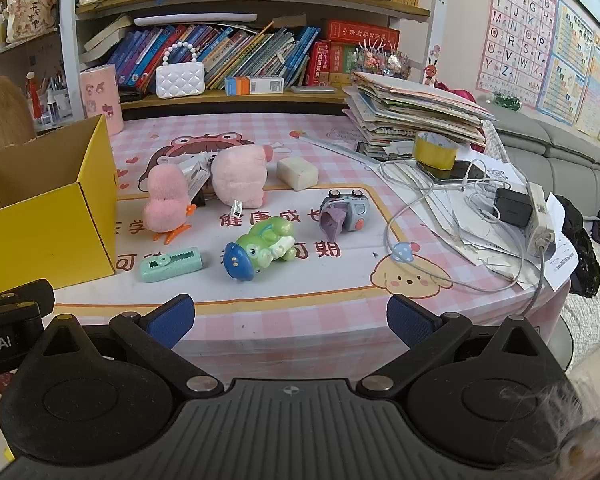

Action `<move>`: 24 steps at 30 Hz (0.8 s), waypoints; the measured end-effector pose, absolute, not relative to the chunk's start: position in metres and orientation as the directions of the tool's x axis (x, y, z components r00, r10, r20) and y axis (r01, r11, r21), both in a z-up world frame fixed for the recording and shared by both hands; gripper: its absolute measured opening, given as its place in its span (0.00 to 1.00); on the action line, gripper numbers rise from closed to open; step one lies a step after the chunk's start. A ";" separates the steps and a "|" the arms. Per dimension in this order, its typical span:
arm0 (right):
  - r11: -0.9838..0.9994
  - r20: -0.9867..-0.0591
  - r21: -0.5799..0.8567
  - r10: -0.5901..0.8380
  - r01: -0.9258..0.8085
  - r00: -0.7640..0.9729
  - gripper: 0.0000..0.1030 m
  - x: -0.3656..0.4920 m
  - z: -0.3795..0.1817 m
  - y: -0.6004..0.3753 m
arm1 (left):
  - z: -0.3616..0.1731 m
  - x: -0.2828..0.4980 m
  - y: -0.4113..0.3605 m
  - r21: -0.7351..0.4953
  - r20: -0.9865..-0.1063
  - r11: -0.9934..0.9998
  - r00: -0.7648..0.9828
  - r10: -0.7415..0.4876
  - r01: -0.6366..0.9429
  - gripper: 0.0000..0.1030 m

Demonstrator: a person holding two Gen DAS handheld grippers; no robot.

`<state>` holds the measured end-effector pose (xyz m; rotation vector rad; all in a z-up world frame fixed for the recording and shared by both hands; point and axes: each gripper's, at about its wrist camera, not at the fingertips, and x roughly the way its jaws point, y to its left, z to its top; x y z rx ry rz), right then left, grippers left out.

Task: Organize objects
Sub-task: 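Move both tools toward the toy cars on the table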

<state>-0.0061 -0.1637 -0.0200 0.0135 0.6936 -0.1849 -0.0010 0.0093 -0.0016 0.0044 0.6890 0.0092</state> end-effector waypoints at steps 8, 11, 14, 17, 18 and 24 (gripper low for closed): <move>0.983 -0.637 -0.050 -0.166 0.174 0.753 1.00 -0.006 -0.019 -0.163 | -0.002 -0.001 0.009 0.007 -0.638 1.000 0.770 0.009 -0.006 1.00; 0.984 -0.638 -0.050 -0.165 0.174 0.752 1.00 -0.006 -0.019 -0.163 | -0.004 0.000 0.009 0.007 -0.640 1.000 0.768 0.009 -0.006 1.00; 0.984 -0.642 -0.049 -0.164 0.173 0.749 1.00 -0.005 -0.021 -0.164 | -0.007 0.004 0.007 0.008 -0.645 1.000 0.764 0.010 -0.006 1.00; 0.984 -0.646 -0.049 -0.164 0.174 0.746 1.00 -0.003 -0.023 -0.165 | -0.006 0.006 0.007 0.008 -0.649 1.000 0.761 0.009 -0.005 1.00; 0.983 -0.647 -0.050 -0.165 0.175 0.744 1.00 -0.003 -0.023 -0.165 | -0.006 0.007 0.008 0.007 -0.650 1.000 0.760 0.008 -0.004 1.00; 0.981 -0.656 -0.053 -0.174 0.184 0.734 1.00 0.001 -0.024 -0.168 | -0.006 0.012 0.005 0.005 -0.658 1.000 0.753 -0.002 0.008 1.00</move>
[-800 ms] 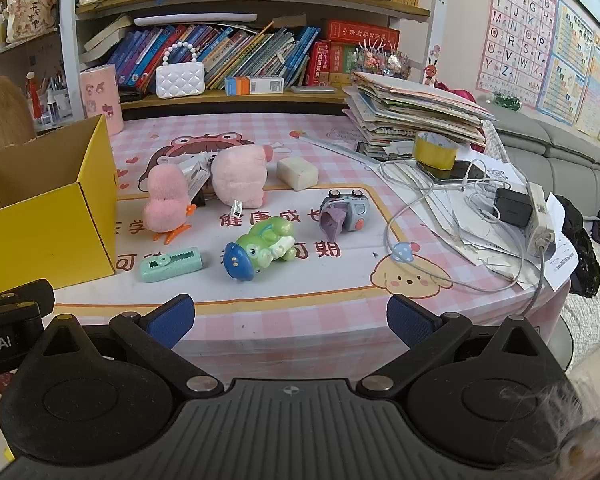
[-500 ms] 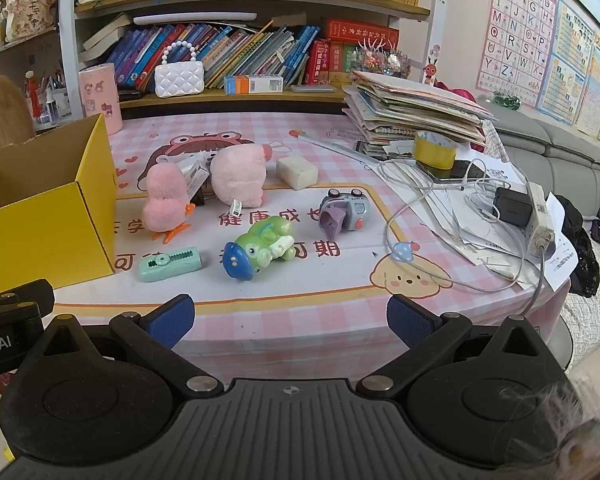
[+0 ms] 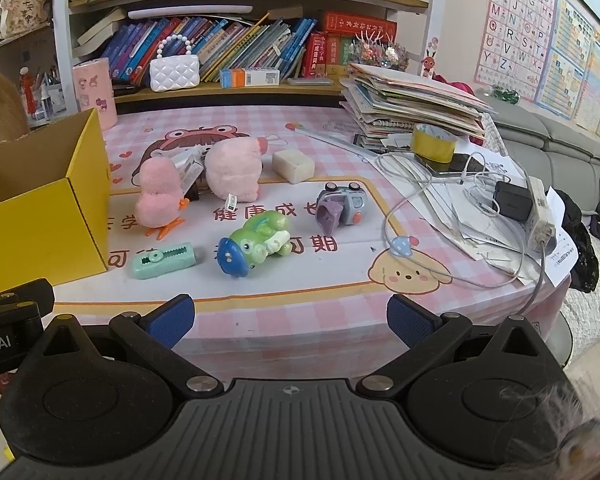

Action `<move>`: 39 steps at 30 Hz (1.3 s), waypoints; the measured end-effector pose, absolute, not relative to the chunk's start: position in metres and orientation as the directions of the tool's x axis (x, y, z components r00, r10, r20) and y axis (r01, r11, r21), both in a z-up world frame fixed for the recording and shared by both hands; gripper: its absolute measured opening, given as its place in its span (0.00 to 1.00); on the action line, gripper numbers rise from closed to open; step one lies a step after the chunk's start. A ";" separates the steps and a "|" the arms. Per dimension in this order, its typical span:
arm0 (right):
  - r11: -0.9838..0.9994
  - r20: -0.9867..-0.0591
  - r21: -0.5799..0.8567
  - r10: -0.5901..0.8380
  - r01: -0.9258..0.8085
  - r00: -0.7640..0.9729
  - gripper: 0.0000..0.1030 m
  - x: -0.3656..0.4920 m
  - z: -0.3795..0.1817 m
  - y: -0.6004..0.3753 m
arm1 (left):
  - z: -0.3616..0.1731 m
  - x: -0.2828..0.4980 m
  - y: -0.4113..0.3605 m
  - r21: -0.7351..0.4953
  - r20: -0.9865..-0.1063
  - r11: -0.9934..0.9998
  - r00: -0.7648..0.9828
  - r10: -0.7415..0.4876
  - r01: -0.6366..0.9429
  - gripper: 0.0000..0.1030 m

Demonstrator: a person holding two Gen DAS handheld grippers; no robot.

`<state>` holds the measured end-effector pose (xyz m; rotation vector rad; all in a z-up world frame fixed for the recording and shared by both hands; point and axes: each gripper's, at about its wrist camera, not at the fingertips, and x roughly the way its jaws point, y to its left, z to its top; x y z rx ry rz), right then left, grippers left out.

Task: Organize objects
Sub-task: 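Move both tools toward the toy cars on the table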

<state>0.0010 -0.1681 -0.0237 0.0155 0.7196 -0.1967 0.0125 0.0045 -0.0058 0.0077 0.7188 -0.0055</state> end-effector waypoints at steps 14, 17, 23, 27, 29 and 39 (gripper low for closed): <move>0.979 -0.684 -0.050 -0.178 0.197 0.707 1.00 0.016 -0.028 -0.181 | -0.008 0.029 -0.004 -0.013 -0.677 0.999 0.735 -0.035 0.035 1.00; 0.977 -0.691 -0.044 -0.182 0.210 0.700 1.00 0.021 -0.029 -0.188 | -0.009 0.035 -0.008 -0.033 -0.686 0.998 0.725 -0.059 0.050 1.00; 0.972 -0.691 -0.032 -0.189 0.231 0.698 1.00 0.033 -0.031 -0.206 | -0.012 0.048 -0.019 -0.060 -0.695 0.996 0.714 -0.089 0.066 1.00; 0.970 -0.681 -0.026 -0.195 0.243 0.706 1.00 0.044 -0.030 -0.221 | -0.014 0.059 -0.032 -0.078 -0.702 0.993 0.702 -0.119 0.091 1.00; 0.969 -0.678 -0.020 -0.195 0.247 0.709 0.97 0.050 -0.030 -0.229 | -0.016 0.065 -0.039 -0.095 -0.705 0.990 0.695 -0.140 0.104 1.00; 0.954 -0.658 0.041 -0.198 0.297 0.726 0.80 0.089 -0.028 -0.283 | -0.020 0.098 -0.084 -0.130 -0.700 0.979 0.684 -0.205 0.160 0.98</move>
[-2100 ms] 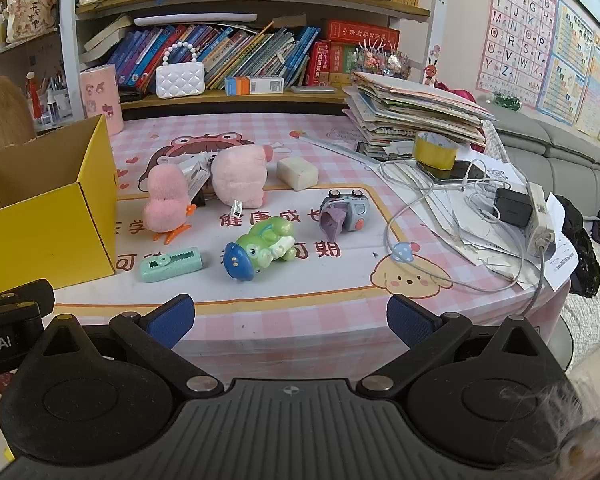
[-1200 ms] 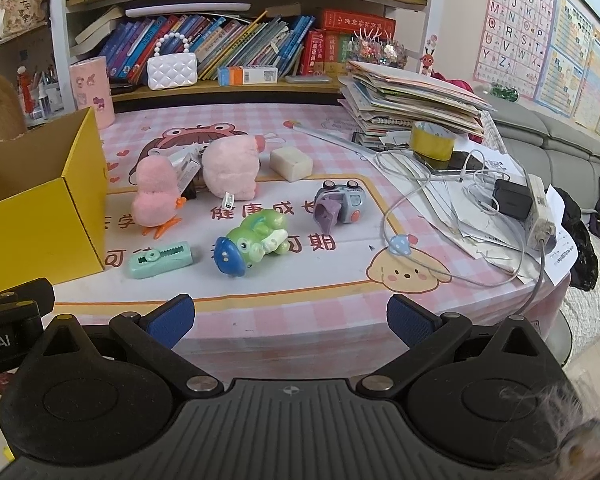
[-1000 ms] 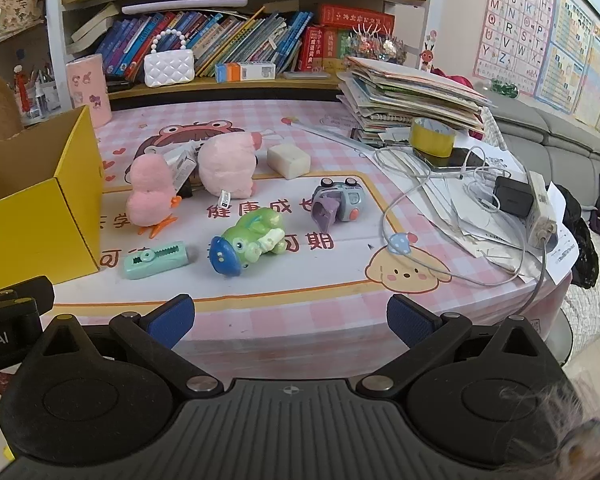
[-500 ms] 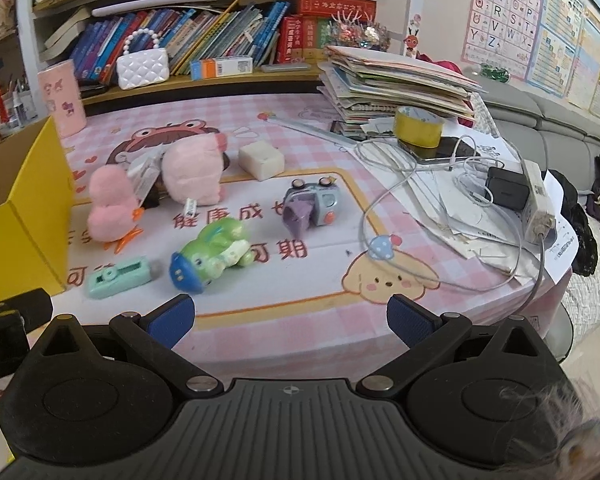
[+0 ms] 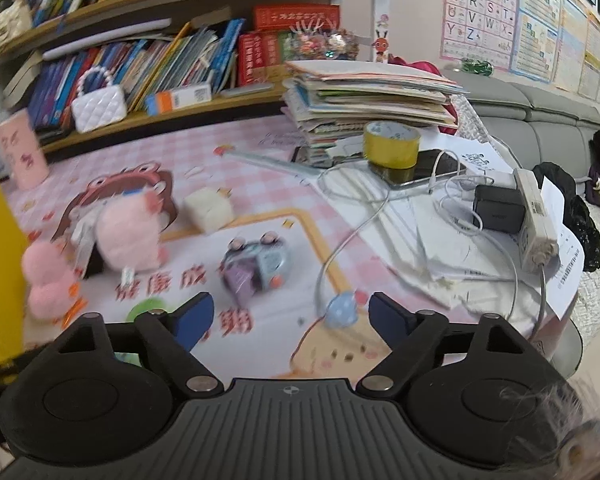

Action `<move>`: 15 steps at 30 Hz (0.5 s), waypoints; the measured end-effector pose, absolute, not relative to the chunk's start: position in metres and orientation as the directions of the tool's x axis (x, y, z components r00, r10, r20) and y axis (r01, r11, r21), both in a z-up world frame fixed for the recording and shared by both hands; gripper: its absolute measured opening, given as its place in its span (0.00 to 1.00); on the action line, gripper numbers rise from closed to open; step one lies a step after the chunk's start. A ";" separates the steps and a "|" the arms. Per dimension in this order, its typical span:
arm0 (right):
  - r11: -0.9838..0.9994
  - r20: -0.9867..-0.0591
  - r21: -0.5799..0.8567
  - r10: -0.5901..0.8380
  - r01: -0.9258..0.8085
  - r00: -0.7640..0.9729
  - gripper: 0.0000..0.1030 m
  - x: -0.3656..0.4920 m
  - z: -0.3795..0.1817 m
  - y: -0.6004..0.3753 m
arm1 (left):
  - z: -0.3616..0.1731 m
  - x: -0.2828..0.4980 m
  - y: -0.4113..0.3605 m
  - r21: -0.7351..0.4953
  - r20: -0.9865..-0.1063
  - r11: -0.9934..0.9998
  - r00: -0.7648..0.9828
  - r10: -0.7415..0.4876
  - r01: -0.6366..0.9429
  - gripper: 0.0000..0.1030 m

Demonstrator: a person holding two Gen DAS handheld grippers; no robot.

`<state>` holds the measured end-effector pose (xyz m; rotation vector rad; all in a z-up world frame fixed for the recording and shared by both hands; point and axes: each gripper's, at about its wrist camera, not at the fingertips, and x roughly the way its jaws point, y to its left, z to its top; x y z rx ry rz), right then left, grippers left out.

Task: Organize objects
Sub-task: 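Move both tools toward the toy cars on the table, then grasp the grey-blue truck with right tool while left tool grasps green car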

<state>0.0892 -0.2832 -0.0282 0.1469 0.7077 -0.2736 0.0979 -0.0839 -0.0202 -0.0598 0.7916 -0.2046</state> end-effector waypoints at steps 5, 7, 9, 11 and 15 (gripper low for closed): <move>0.956 -0.672 0.069 -0.166 0.284 0.722 0.74 0.113 -0.033 -0.307 | -0.025 0.114 -0.107 -0.124 -0.715 0.976 0.666 -0.212 0.177 0.95; 0.962 -0.682 0.087 -0.131 0.258 0.720 0.73 0.123 -0.036 -0.313 | -0.028 0.121 -0.115 -0.122 -0.726 0.976 0.654 -0.213 0.182 0.95; 0.968 -0.690 0.101 -0.098 0.229 0.717 0.72 0.133 -0.039 -0.316 | -0.031 0.129 -0.123 -0.117 -0.742 0.973 0.634 -0.219 0.199 0.95; 0.973 -0.692 0.107 -0.073 0.202 0.718 0.72 0.141 -0.041 -0.318 | -0.036 0.135 -0.132 -0.105 -0.758 0.970 0.614 -0.222 0.221 0.93; 0.980 -0.691 0.129 -0.020 0.150 0.723 0.72 0.157 -0.043 -0.322 | -0.047 0.145 -0.148 -0.075 -0.781 0.967 0.588 -0.209 0.244 0.91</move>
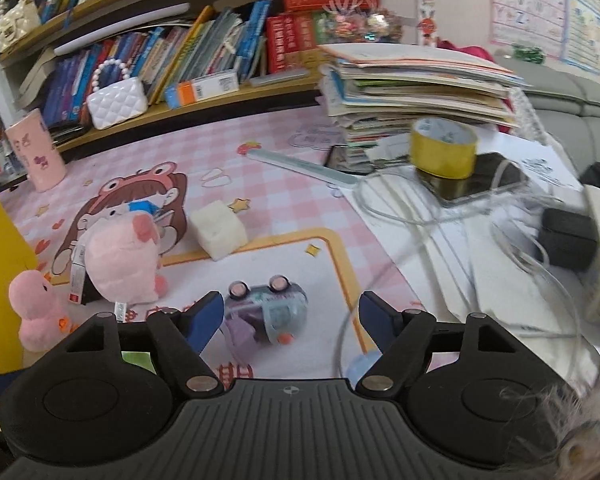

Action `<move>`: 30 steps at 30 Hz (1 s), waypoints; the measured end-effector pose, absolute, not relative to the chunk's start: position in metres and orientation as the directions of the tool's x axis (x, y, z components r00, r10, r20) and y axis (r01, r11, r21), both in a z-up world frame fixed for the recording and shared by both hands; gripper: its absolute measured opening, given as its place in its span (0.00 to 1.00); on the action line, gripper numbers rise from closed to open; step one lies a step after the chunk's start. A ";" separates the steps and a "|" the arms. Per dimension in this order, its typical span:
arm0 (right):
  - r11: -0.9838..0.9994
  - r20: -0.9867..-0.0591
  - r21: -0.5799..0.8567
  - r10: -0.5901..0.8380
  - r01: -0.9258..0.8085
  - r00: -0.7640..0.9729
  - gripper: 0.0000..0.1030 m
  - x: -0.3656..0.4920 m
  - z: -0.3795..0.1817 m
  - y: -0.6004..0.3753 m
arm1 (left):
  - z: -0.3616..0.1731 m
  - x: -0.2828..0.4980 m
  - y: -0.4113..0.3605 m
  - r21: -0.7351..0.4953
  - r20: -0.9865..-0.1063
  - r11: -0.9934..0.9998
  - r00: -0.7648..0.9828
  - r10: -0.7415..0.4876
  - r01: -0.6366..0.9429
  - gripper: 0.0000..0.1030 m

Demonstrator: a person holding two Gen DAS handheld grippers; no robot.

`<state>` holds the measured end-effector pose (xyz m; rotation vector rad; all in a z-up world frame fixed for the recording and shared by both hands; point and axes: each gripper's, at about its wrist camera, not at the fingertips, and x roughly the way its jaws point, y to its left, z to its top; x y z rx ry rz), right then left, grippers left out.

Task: Organize objects
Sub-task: 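Grasp the grey-blue truck with right tool while left tool grasps green car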

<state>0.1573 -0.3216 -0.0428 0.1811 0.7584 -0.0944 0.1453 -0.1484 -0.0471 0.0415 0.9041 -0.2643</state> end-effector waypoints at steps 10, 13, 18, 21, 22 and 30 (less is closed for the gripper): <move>0.984 -0.728 0.164 0.075 0.067 0.682 0.74 0.188 -0.054 -0.322 | -0.080 0.168 -0.175 0.043 -0.850 0.946 0.510 -0.135 0.322 0.53; 0.986 -0.758 0.154 0.080 0.059 0.647 0.74 0.197 -0.063 -0.319 | -0.076 0.168 -0.171 0.034 -0.840 0.948 0.522 -0.145 0.318 0.50; 0.990 -0.793 0.131 0.074 0.050 0.605 0.74 0.205 -0.074 -0.314 | -0.060 0.169 -0.153 0.007 -0.807 0.968 0.572 -0.144 0.252 0.49; 0.993 -0.804 0.110 0.068 0.036 0.590 0.74 0.210 -0.080 -0.310 | -0.051 0.168 -0.142 -0.039 -0.790 0.976 0.591 -0.160 0.212 0.49; 0.994 -0.806 0.102 0.065 0.031 0.588 0.74 0.211 -0.081 -0.309 | -0.048 0.167 -0.139 -0.049 -0.783 0.978 0.600 -0.164 0.203 0.49; 0.999 -0.793 0.037 0.027 0.005 0.609 0.64 0.211 -0.091 -0.303 | -0.032 0.159 -0.132 -0.079 -0.750 0.980 0.636 -0.179 0.182 0.49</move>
